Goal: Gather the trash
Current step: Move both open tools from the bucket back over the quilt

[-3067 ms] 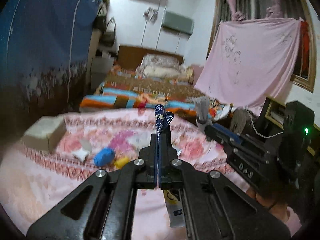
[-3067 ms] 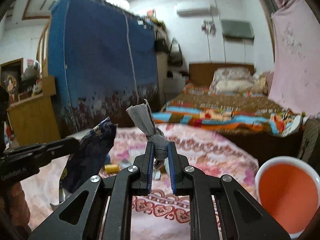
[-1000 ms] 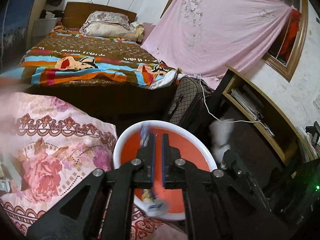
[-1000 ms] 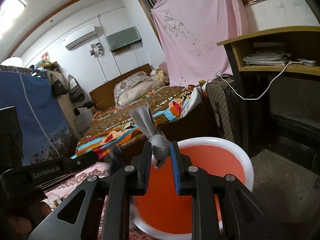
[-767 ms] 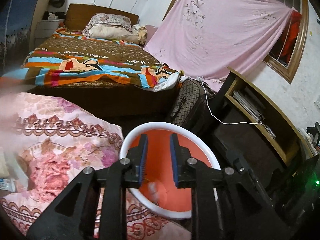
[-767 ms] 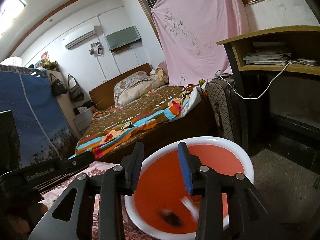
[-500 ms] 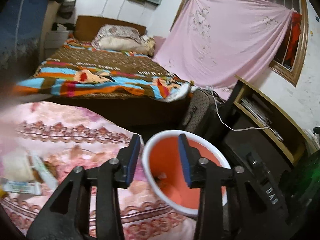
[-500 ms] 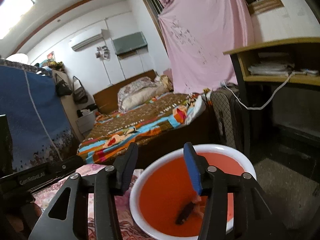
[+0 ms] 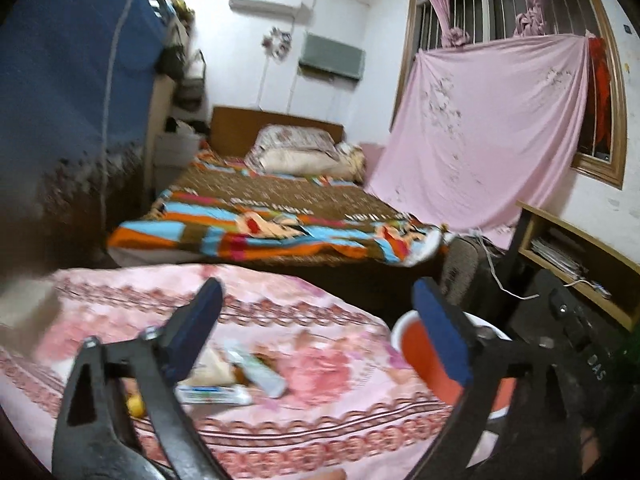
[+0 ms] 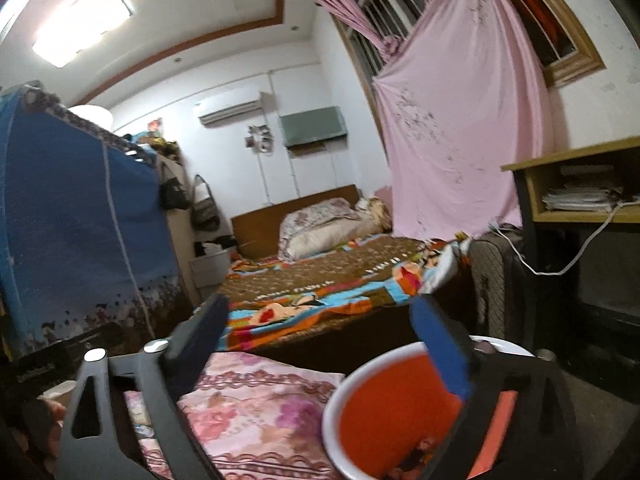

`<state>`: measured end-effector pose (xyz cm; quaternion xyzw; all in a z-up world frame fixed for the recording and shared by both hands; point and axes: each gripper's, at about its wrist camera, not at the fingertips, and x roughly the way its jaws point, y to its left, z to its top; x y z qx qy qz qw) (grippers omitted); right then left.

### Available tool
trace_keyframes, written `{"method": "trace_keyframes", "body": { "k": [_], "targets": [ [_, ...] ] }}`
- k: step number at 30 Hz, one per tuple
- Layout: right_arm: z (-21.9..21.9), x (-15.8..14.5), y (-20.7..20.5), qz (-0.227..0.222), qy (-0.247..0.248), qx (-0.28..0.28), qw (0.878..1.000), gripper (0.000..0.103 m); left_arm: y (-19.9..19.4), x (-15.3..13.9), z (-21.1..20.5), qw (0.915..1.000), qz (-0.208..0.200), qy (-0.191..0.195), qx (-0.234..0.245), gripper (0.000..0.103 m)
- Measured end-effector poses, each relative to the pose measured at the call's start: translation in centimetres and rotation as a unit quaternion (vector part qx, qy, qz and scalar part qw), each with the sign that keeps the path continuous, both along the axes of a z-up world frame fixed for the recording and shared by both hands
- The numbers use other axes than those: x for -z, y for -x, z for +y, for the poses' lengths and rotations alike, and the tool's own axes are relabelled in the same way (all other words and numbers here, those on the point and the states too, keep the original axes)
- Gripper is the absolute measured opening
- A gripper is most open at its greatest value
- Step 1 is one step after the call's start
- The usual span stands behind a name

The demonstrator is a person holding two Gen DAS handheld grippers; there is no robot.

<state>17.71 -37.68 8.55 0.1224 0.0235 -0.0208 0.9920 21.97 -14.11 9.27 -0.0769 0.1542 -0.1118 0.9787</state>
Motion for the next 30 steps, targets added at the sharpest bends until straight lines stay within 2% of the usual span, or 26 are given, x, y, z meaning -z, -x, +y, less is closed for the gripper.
{"method": "trace_keyframes", "body": {
  "k": [3, 10, 19, 30],
  "targets": [
    [1.2, -0.1, 0.3, -0.015, 0.011, -0.012, 1.0, 0.103, 0.9, -0.1, 1.6, 0.9995, -0.021, -0.002, -0.022, 0.092],
    [4.5, -0.4, 1.4, -0.053, 0.036, -0.053, 0.997, 0.103, 2.8, 1.0, 4.8, 0.9978, -0.028, -0.015, -0.058, 0.092],
    [8.7, -0.3, 2.8, -0.095, 0.068, -0.099, 0.988, 0.103, 6.1, 1.9, 9.1, 0.9913, -0.062, -0.022, -0.114, 0.092],
    [13.2, 0.0, 2.7, -0.097, 0.1, -0.143, 0.98, 0.103, 8.6, 2.0, 13.3, 0.983, -0.088, -0.055, -0.151, 0.092]
  ]
}}
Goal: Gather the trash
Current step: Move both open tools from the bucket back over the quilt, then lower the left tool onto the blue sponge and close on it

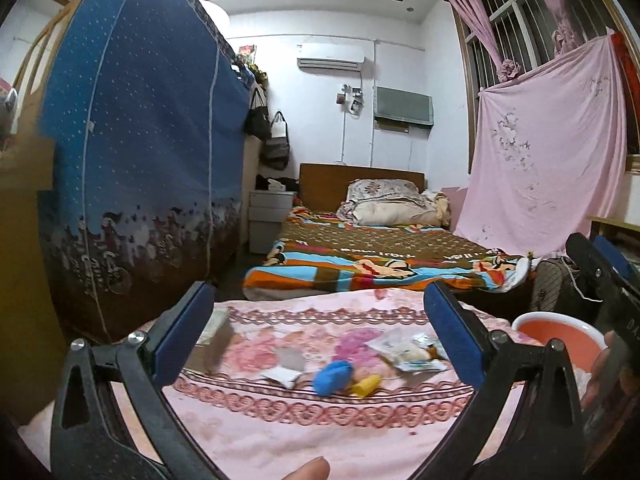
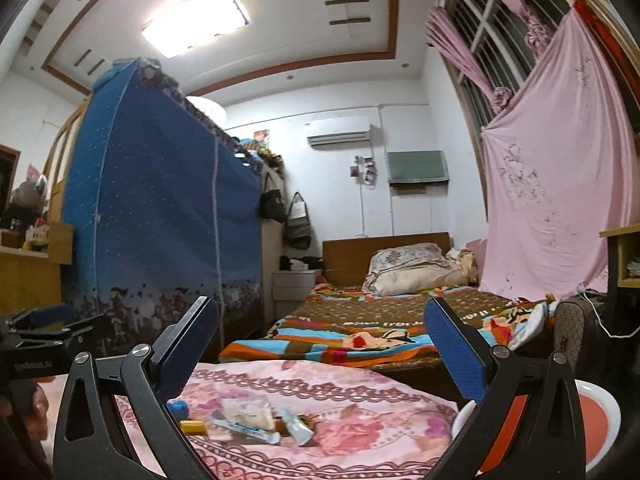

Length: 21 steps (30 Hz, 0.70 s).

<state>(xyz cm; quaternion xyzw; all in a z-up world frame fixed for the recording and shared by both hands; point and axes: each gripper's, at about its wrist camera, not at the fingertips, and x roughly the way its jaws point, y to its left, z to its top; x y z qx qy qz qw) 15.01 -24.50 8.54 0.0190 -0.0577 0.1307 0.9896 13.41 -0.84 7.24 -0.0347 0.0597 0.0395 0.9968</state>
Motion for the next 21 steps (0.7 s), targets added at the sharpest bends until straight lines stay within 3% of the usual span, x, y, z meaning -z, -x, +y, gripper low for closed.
{"method": "trace_keyframes", "body": {
  "k": [5, 11, 16, 21],
  "targets": [
    [1.3, 0.2, -1.0, 0.011, 0.009, -0.007, 1.0, 0.103, -0.5, 0.3, 1.2, 0.9999, 0.009, -0.011, 0.002, 0.092],
    [2.3, 0.7, -3.6, 0.073, 0.024, -0.014, 0.997, 0.103, -2.0, 1.5, 2.1, 0.9984, 0.048, 0.014, 0.025, 0.089],
    [3.0, 1.7, -6.0, 0.146, 0.041, -0.034, 0.988, 0.102, -3.4, 2.4, 2.1, 0.9946, 0.086, 0.023, 0.052, 0.078],
    [3.7, 3.0, -8.0, 0.218, 0.058, -0.063, 0.972, 0.085, -5.3, 3.4, 2.3, 0.984, 0.144, 0.046, 0.095, 0.052]
  ]
}}
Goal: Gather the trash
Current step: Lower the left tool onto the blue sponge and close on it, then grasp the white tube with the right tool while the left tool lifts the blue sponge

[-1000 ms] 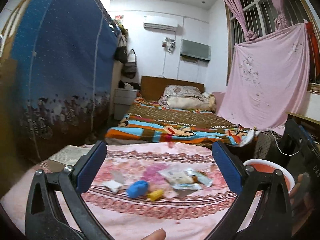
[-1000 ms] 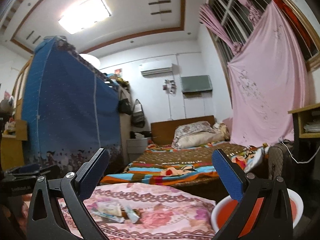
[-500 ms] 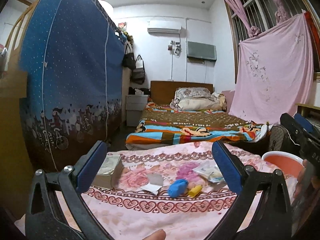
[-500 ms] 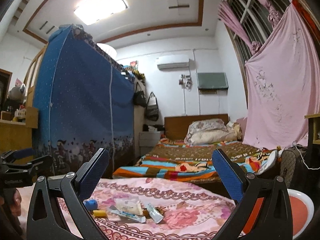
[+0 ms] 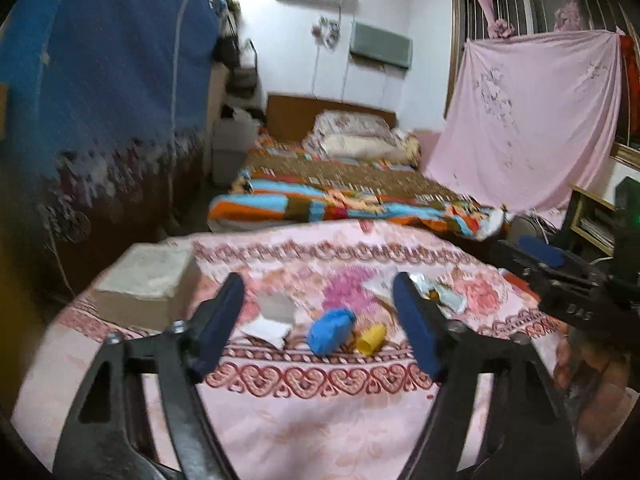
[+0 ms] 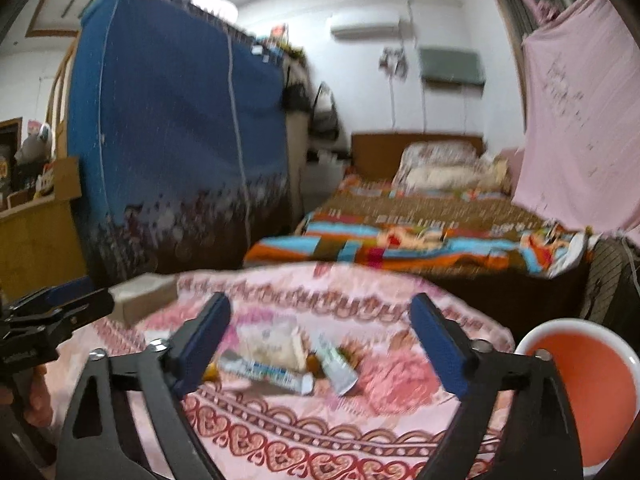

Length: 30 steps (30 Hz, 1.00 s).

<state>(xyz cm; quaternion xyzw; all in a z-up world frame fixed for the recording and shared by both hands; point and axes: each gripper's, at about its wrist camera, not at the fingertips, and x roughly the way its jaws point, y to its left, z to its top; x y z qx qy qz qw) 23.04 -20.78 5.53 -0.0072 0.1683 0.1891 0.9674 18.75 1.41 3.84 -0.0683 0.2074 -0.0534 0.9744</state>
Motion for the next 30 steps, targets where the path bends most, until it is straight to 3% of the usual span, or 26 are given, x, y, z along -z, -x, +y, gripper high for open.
{"method": "trace_keyframes", "body": {
  "k": [3, 9, 16, 30],
  "targets": [
    [0.8, 1.0, -1.3, 0.051, 0.016, -0.017, 0.998, 0.079, -1.2, 0.7, 0.0, 0.9989, 0.038, 0.013, 0.024, 0.038],
    [1.4, 2.5, -2.8, 0.124, 0.021, -0.045, 0.991, 0.079, -3.5, 2.4, -0.5, 0.992, 0.114, 0.018, 0.052, 0.021],
    [2.0, 3.9, -4.3, 0.182, 0.024, -0.065, 0.981, 0.078, -5.2, 4.0, -0.4, 0.9825, 0.175, 0.025, 0.059, 0.017],
    [3.5, 5.2, -5.9, 0.238, 0.032, -0.098, 0.966, 0.078, -6.3, 5.0, 1.0, 0.9761, 0.205, 0.053, 0.05, 0.013]
  ]
}}
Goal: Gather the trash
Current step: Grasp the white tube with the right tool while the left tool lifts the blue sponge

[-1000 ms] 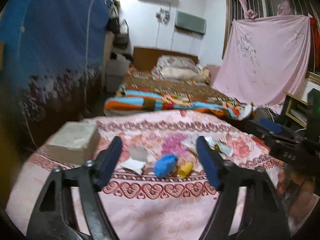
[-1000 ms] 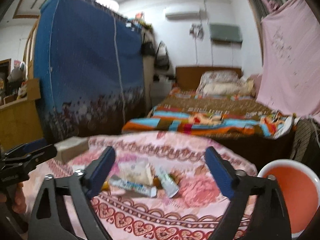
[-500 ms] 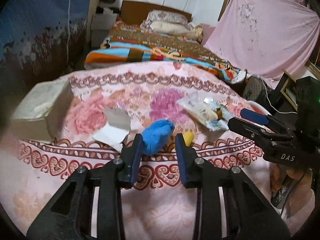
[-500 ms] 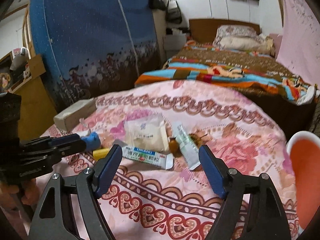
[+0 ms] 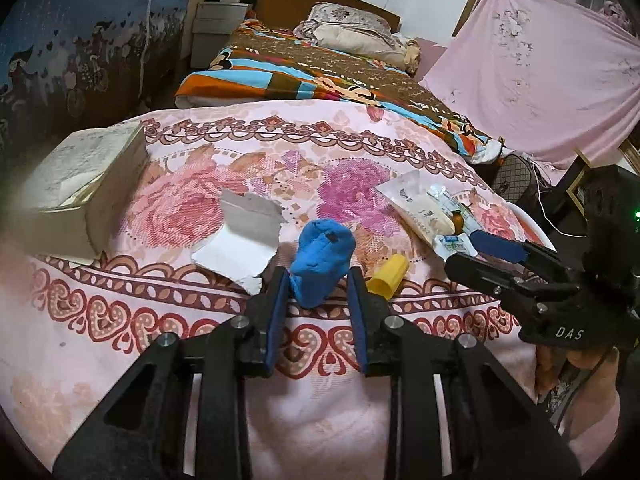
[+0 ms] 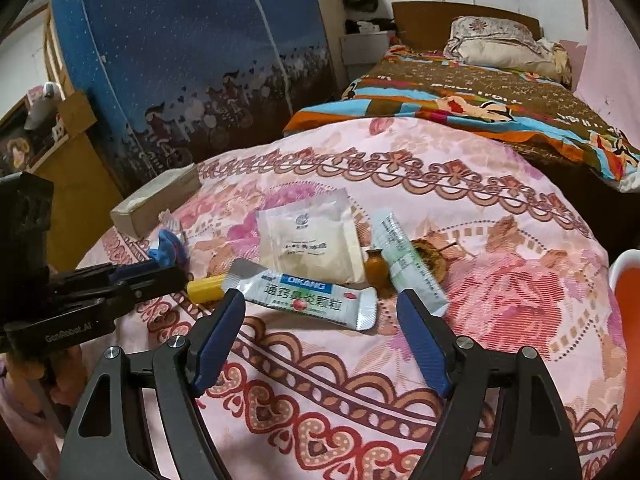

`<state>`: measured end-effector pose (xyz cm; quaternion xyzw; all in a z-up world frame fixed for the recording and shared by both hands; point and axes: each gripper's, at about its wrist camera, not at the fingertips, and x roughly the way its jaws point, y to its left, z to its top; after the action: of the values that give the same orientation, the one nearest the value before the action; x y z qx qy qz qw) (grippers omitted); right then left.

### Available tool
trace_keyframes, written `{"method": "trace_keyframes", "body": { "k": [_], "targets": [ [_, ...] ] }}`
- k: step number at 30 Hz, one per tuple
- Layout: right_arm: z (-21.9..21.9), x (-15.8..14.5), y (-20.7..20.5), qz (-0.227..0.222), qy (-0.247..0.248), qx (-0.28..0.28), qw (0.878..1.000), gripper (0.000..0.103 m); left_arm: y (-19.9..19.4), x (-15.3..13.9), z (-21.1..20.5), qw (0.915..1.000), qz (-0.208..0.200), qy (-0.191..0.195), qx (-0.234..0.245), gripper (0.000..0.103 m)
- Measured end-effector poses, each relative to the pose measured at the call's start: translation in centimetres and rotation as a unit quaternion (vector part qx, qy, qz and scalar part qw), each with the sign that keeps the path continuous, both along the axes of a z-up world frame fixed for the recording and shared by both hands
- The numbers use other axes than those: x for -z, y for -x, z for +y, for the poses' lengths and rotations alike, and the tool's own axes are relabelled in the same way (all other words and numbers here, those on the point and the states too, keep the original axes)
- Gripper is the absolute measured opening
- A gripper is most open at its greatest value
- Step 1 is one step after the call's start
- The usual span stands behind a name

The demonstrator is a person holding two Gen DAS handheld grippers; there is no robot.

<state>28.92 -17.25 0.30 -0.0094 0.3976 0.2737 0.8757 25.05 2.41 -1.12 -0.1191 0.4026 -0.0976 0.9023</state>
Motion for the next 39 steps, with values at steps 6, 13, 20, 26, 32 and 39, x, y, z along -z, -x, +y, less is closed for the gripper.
{"method": "trace_keyframes", "body": {
  "k": [6, 13, 20, 26, 32, 39],
  "targets": [
    [0.4, 0.0, 0.1, -0.003, 0.003, -0.004, 1.0, 0.078, 0.0, 0.1, 0.0, 1.0, -0.001, -0.002, -0.002, 0.011],
    [1.3, 0.3, 0.1, -0.006, 0.029, -0.005, 1.0, 0.051, 0.2, 0.0, -0.1, 1.0, -0.002, -0.006, -0.003, 0.011],
    [0.9, 0.1, 0.2, -0.009, 0.017, -0.009, 1.0, 0.031, 0.3, -0.1, -0.2, 1.0, -0.003, -0.008, -0.005, 0.01],
    [1.5, 0.0, 0.7, -0.017, 0.02, -0.021, 0.999, 0.015, 0.2, 0.0, 0.0, 0.9999, -0.002, -0.012, -0.009, 0.006],
    [1.8, -0.1, 1.0, -0.025, 0.021, -0.028, 0.999, 0.006, 0.2, 0.0, 0.1, 0.9999, -0.003, -0.009, -0.01, 0.005],
    [1.0, -0.6, 1.5, -0.042, 0.002, -0.024, 0.999, 0.005, 1.1, -0.8, 0.5, 0.9994, -0.032, 0.0, -0.014, 0.004]
  ]
}}
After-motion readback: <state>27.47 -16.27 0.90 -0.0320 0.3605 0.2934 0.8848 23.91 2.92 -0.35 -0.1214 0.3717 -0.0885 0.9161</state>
